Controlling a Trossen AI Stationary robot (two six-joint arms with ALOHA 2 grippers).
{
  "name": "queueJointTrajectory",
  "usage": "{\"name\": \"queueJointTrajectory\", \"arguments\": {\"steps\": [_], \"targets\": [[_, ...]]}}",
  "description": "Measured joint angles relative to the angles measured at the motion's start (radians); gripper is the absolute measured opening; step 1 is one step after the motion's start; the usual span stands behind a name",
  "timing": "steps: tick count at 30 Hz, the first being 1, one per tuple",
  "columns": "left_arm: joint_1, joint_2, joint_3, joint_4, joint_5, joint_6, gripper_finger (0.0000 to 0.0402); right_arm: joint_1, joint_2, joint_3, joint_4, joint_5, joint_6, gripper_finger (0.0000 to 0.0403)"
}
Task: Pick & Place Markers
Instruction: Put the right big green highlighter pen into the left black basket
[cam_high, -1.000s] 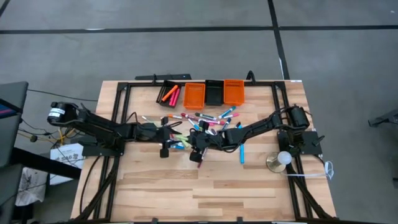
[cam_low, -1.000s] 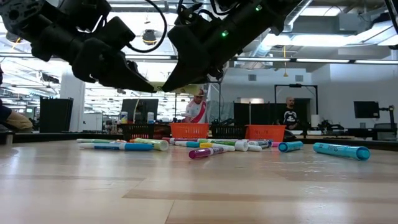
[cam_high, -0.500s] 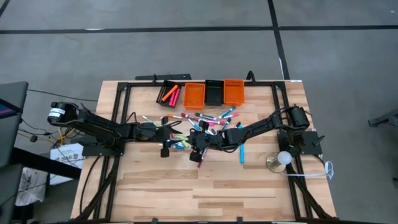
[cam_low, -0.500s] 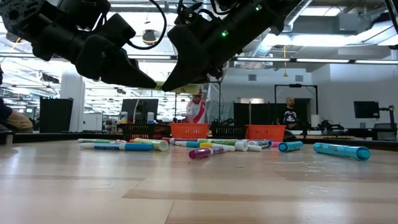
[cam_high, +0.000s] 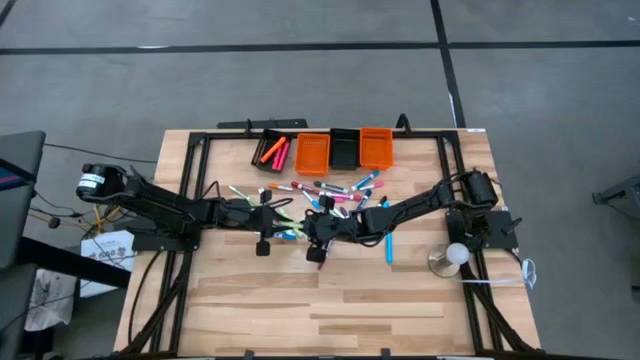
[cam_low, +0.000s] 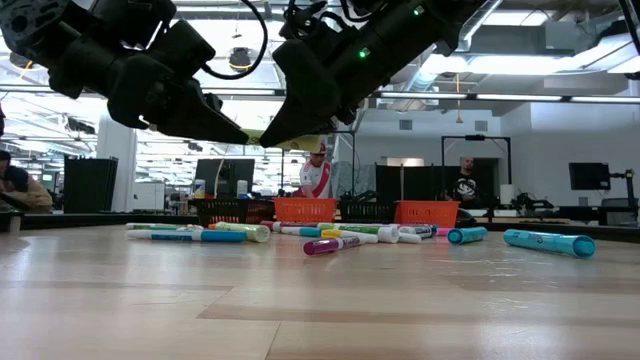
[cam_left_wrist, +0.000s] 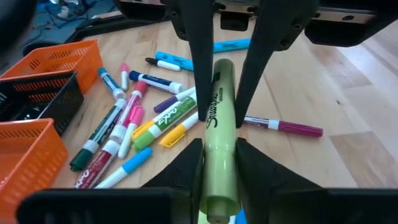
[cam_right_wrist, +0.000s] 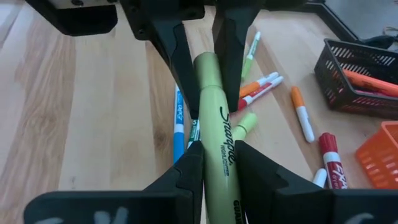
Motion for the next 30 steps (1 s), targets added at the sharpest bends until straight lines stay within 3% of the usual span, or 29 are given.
{"name": "queueJointTrajectory", "arguments": {"steps": [14,23,30], "targets": [[0.002,0.0,0.0,0.013,-0.032,-0.017,0.0072,-0.002,0.0,0.0,0.005,0.023,-0.006,0.0122],[0.003,0.0,0.002,0.013,-0.039,-0.016,0.0072,0.0,0.0,0.001,-0.005,0.02,-0.058,0.0211],[0.003,0.0,0.002,0.012,-0.066,-0.013,0.0074,0.0,0.0,0.001,-0.039,0.145,-0.092,0.0234]]}}
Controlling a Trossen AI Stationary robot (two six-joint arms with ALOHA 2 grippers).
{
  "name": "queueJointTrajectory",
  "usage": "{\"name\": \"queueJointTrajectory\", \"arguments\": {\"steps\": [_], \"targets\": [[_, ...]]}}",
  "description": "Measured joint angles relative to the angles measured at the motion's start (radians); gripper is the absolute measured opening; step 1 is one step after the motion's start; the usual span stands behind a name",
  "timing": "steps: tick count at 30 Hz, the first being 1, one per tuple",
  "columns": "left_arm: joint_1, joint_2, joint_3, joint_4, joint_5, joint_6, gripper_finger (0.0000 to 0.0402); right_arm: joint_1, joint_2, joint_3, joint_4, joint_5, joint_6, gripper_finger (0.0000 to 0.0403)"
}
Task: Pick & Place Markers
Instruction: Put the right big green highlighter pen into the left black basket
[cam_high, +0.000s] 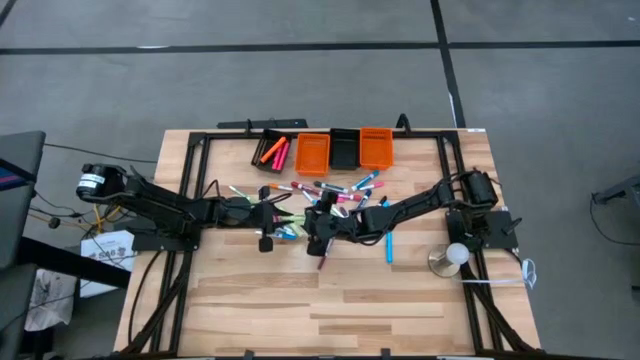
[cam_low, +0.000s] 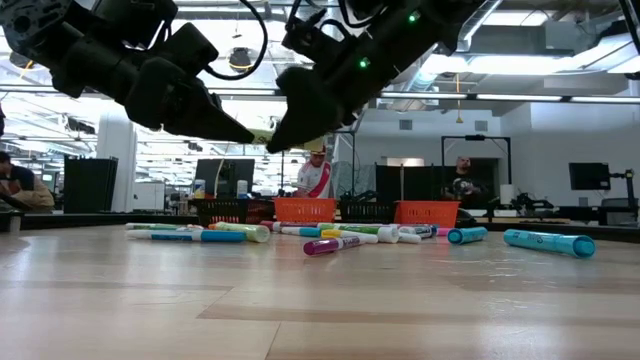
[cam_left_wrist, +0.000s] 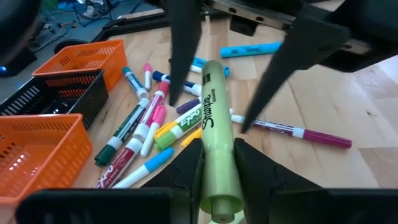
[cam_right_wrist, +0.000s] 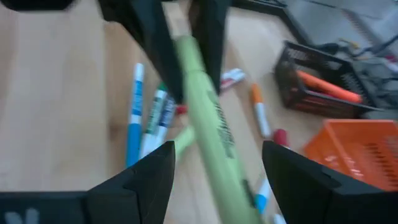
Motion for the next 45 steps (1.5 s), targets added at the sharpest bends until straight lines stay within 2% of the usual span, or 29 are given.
{"name": "queueJointTrajectory", "arguments": {"steps": [3,13,19,23,26,29,34,40,45], "targets": [[0.0,0.0,0.0,-0.001,0.0,0.003,0.0073,0.0,-0.009,0.0,-0.022,0.04,-0.04,0.023],[0.048,0.0,0.0,-0.008,-0.015,-0.009,0.0073,0.006,-0.137,-0.033,-0.035,0.055,-0.021,0.0228],[0.053,-0.006,0.0,-0.011,-0.153,-0.013,0.0075,-0.026,-0.303,-0.201,0.065,0.081,-0.02,0.0228],[0.068,-0.047,0.0,-0.005,-0.316,-0.049,0.0074,-0.077,-0.431,-0.352,0.161,0.079,-0.02,0.0228],[0.112,-0.1,0.0,-0.006,-0.449,-0.086,0.0076,-0.129,-0.511,-0.446,0.208,0.049,-0.02,0.0228],[0.188,-0.155,0.0,-0.007,-0.478,-0.112,0.0075,-0.181,-0.564,-0.511,0.248,0.001,-0.012,0.0228],[0.384,-0.184,0.0,-0.014,-0.447,-0.227,0.0073,-0.249,-0.588,-0.558,0.268,-0.059,-0.011,0.0228],[0.682,-0.135,0.0,0.007,-0.14,-0.35,0.0075,-0.314,-0.571,-0.557,0.292,-0.126,-0.083,0.0228],[0.842,-0.076,0.0,0.041,-0.023,-0.395,0.0075,-0.367,-0.576,-0.557,0.355,-0.155,-0.157,0.0228]]}}
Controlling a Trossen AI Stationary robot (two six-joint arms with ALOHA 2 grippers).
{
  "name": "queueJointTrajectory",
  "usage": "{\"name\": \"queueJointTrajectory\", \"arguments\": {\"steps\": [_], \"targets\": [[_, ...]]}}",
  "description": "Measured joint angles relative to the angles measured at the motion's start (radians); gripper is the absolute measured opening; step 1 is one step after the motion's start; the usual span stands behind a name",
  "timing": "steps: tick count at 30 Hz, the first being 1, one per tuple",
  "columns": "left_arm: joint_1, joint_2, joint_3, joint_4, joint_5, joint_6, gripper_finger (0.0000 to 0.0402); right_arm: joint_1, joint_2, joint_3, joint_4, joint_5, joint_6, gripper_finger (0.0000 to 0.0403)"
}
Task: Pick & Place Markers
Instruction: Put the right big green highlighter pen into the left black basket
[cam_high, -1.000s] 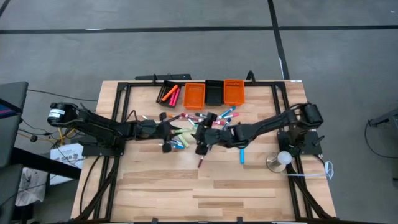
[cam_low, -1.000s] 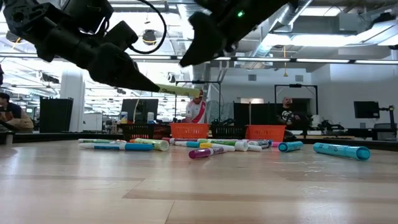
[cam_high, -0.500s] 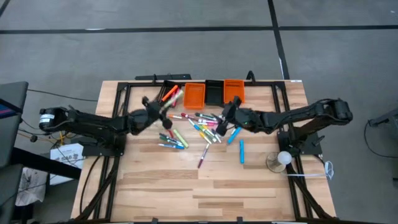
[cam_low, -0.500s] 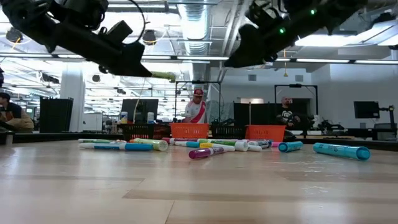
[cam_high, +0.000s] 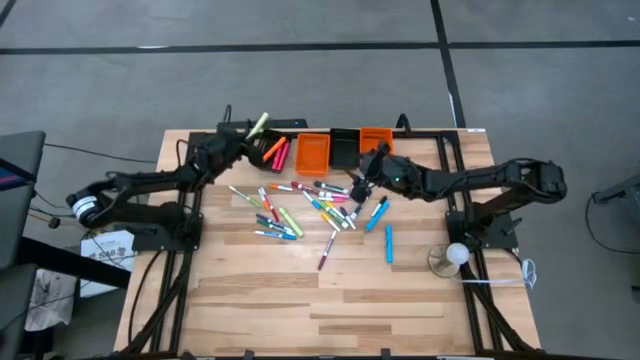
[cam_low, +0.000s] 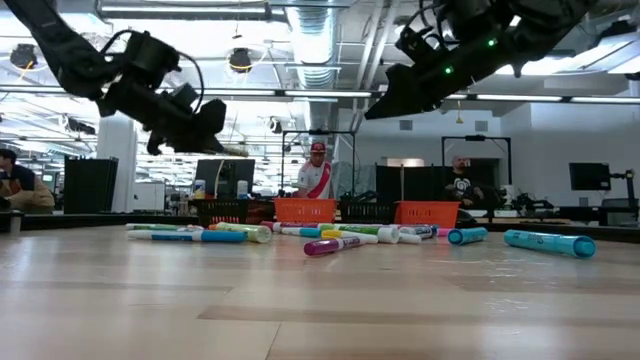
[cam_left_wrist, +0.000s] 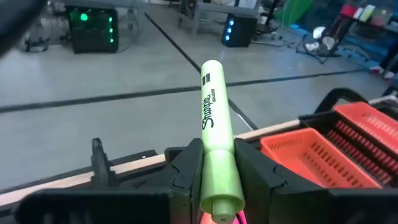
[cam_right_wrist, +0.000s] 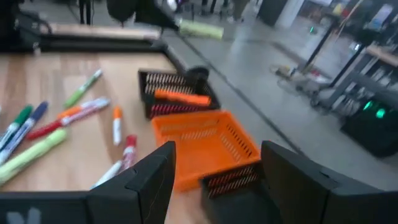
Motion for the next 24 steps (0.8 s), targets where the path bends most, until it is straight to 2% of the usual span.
{"name": "queueJointTrajectory", "arguments": {"steps": [4,7,13,17,24], "targets": [[0.03,0.05,0.0,0.076,0.035,-0.015,0.0076,-0.04,0.003,0.001,0.065,-0.021,-0.029,0.0228],[0.022,0.089,0.008,0.123,0.036,-0.045,0.0076,-0.071,0.003,0.001,0.12,-0.056,-0.029,0.0228],[-0.003,0.21,0.037,0.154,0.038,-0.086,0.0076,-0.108,0.003,0.001,0.157,-0.06,-0.023,0.0228],[-0.002,0.255,0.047,0.161,0.02,-0.119,0.0077,-0.105,0.003,0.001,0.156,-0.063,0.003,0.0228],[-0.045,0.262,0.047,0.161,0.02,-0.136,0.0077,-0.074,0.004,0.001,0.131,-0.07,0.006,0.0228]]}}
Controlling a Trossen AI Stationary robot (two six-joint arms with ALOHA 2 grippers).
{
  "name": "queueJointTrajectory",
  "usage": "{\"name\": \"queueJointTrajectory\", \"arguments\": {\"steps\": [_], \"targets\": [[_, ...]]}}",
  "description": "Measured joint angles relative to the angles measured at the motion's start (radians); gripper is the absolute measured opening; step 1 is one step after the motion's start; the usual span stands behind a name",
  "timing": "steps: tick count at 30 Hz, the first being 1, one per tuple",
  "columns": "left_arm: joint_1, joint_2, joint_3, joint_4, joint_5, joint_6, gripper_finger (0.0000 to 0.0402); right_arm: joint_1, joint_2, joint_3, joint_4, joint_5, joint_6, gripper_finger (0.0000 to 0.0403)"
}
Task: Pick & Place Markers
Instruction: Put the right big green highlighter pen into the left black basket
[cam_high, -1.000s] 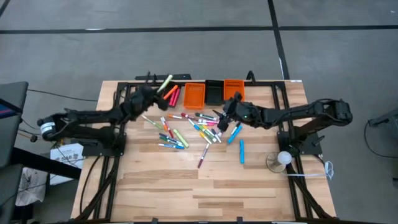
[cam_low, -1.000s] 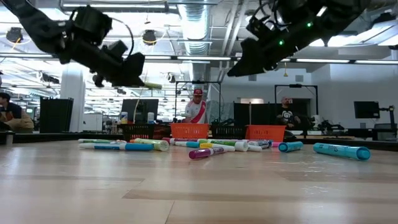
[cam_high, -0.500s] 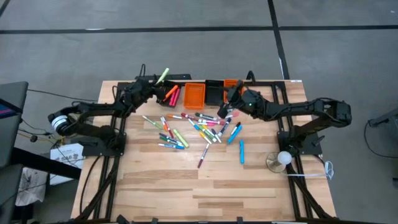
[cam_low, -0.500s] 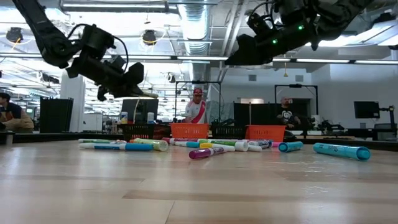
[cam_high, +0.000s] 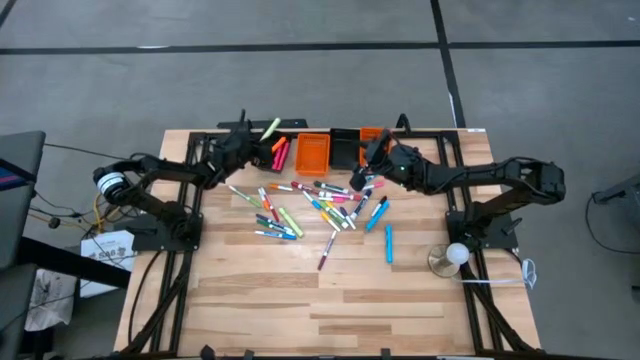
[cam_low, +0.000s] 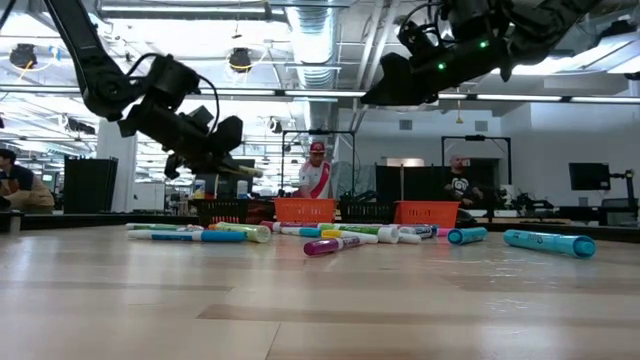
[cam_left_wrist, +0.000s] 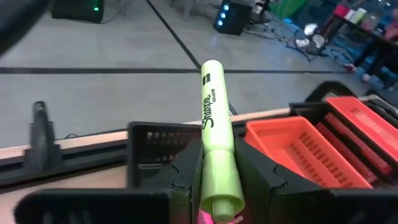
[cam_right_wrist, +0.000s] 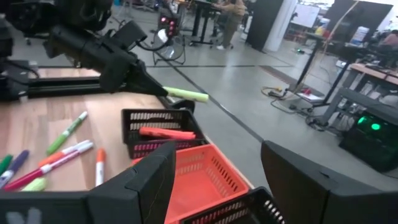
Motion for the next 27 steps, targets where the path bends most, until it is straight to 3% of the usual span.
{"name": "queueJointTrajectory", "arguments": {"steps": [20,27], "targets": [[-0.044,0.0,0.0,-0.098,-0.059,0.062,0.0077,0.094,0.001,0.0,-0.03,-0.003,0.056,0.0228],[-0.066,0.0,0.0,-0.112,-0.06,0.097,0.0094,0.103,0.001,0.0,-0.053,-0.007,0.079,0.0228]]}}
